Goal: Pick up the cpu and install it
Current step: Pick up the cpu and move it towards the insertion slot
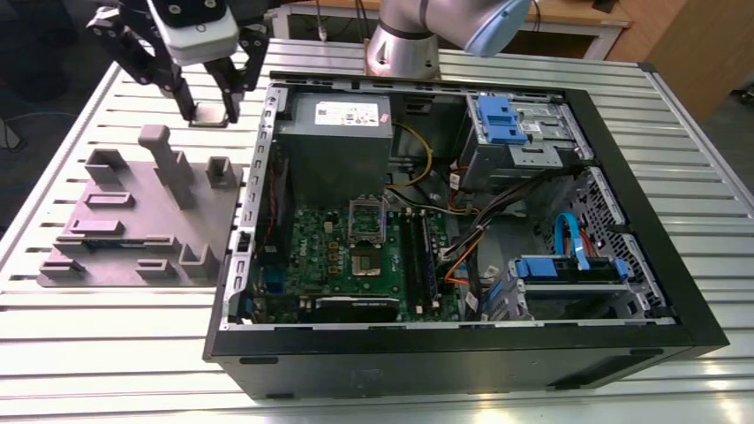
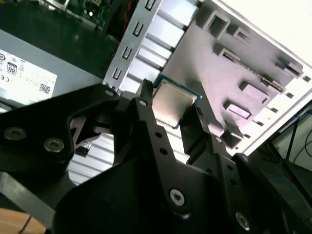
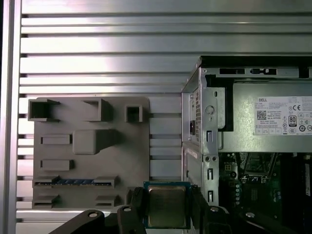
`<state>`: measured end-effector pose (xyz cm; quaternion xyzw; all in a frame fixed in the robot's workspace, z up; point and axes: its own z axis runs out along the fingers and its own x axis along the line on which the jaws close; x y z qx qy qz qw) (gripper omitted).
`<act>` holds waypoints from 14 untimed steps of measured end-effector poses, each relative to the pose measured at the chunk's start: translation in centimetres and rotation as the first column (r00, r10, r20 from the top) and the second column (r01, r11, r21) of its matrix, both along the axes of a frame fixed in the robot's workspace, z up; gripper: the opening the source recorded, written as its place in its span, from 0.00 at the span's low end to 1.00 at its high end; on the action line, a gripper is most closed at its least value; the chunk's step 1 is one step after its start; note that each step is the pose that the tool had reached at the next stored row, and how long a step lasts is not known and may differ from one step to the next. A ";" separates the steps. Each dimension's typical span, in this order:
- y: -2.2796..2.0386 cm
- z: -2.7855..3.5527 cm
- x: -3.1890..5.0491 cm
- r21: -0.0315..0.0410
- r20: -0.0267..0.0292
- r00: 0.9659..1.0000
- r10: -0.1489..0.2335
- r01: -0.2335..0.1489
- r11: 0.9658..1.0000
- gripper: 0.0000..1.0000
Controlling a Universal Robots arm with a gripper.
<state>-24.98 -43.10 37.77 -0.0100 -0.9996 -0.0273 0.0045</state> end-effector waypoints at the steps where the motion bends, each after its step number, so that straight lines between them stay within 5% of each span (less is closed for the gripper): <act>1: 0.00 -0.02 0.29 0.000 0.000 1.000 0.000 0.000 1.000 0.47; 14: 0.01 -0.53 4.65 -0.004 0.000 1.000 -0.004 0.004 1.000 0.47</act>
